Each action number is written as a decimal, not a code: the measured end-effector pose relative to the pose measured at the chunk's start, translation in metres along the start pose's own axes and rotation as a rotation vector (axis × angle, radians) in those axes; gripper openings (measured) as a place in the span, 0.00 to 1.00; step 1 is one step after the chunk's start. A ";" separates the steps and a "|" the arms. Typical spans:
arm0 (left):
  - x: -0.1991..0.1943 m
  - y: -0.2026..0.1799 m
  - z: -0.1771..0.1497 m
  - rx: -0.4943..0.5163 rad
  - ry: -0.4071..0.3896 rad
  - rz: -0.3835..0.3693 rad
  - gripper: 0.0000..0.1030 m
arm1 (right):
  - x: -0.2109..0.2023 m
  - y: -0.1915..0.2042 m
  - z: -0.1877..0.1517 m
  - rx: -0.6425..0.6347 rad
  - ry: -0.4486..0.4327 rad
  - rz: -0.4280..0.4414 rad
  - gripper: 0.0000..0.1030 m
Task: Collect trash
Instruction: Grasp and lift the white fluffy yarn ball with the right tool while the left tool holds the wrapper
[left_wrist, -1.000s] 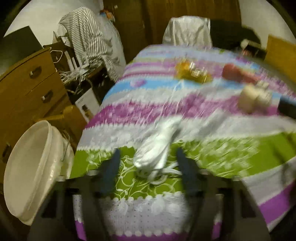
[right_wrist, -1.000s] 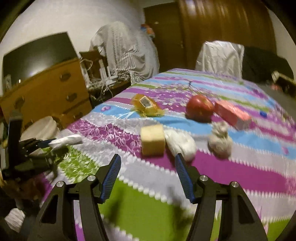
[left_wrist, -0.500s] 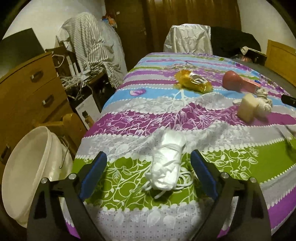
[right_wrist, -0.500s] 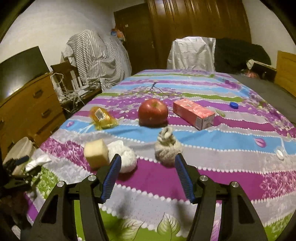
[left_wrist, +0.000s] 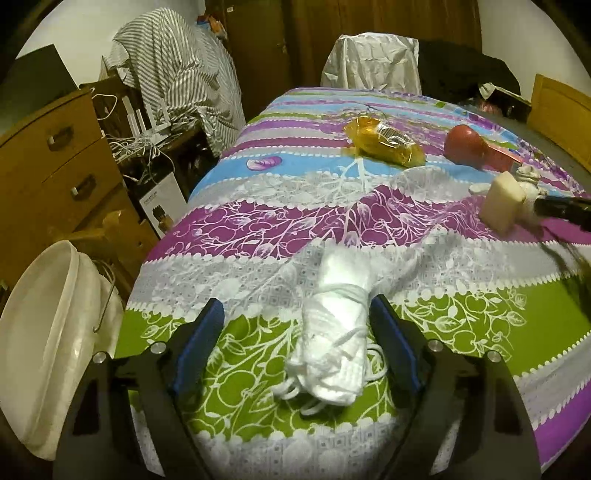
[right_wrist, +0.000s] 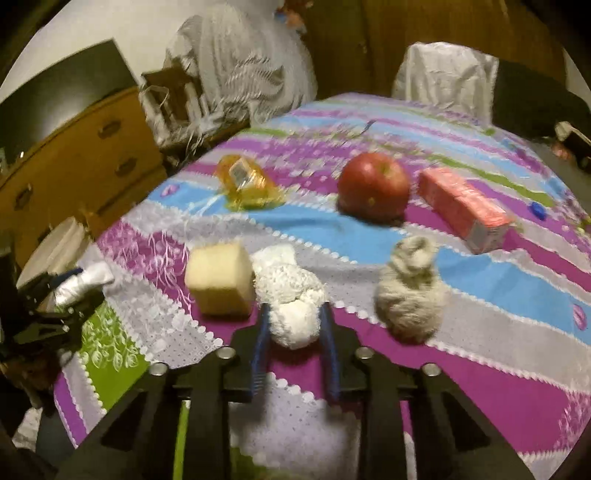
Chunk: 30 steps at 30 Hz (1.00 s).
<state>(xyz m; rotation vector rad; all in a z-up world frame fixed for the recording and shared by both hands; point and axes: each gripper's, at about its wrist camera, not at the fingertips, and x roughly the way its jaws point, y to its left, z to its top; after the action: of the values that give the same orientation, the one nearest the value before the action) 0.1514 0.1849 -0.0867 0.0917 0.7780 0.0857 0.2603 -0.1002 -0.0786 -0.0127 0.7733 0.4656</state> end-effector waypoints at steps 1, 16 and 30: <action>0.000 0.000 0.000 -0.002 -0.002 -0.003 0.75 | -0.007 0.000 -0.002 0.013 -0.016 0.000 0.24; -0.002 0.001 -0.001 -0.012 -0.007 0.012 0.81 | -0.092 0.027 -0.100 0.200 0.004 -0.042 0.23; -0.002 -0.010 0.004 0.069 0.001 -0.012 0.51 | -0.063 0.027 -0.090 0.105 0.063 -0.013 0.40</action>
<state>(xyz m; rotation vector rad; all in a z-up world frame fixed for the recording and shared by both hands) 0.1532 0.1744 -0.0831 0.1524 0.7829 0.0477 0.1501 -0.1177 -0.0963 0.0657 0.8585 0.4137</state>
